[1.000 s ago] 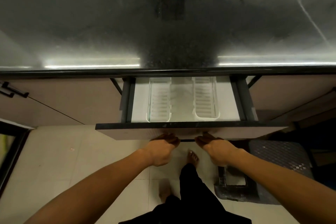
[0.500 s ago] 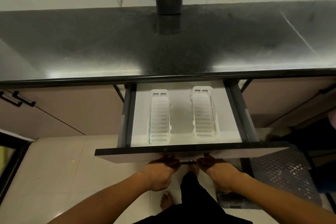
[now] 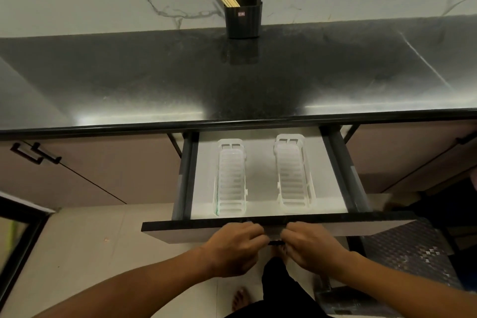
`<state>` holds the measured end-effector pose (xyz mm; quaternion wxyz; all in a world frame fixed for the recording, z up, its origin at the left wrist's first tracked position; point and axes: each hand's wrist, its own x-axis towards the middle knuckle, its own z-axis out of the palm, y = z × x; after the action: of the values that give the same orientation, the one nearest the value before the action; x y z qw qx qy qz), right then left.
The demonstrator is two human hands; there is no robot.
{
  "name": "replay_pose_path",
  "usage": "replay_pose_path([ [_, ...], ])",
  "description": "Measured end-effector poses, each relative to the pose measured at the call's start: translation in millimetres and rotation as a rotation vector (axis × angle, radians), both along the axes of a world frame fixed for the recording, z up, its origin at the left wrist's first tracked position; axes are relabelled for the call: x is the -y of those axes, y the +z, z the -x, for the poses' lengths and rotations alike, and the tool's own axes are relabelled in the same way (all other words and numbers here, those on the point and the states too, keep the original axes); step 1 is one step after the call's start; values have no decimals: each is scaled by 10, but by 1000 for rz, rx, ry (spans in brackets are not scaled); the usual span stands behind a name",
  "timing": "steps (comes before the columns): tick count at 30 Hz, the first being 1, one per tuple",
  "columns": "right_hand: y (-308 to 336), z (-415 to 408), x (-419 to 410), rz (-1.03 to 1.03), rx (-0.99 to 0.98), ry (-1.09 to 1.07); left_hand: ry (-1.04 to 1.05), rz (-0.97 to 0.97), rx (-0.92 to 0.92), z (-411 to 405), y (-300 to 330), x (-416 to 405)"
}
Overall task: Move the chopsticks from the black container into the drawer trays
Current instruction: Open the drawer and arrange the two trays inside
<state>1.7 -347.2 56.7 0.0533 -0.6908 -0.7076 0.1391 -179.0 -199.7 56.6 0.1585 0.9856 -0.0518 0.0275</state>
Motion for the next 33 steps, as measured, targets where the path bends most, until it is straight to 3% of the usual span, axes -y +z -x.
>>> replay_pose_path([
  [9,475,-280,-566,-318,-104,-263,502,141,311,-434,494,-631],
  [13,414,-495,-811,-356,-202,-487,865,302,233,-621,415,-918],
  [17,242,-697,-981,-256,-244,-657,1082,483,49,-751,236,-1148],
  [27,-252,-1012,-940,166,-289,-954,1351,578,-372,-704,-327,-1353],
  [33,-451,-1081,-911,333,-257,-963,1387,662,-347,-676,-510,-1319],
])
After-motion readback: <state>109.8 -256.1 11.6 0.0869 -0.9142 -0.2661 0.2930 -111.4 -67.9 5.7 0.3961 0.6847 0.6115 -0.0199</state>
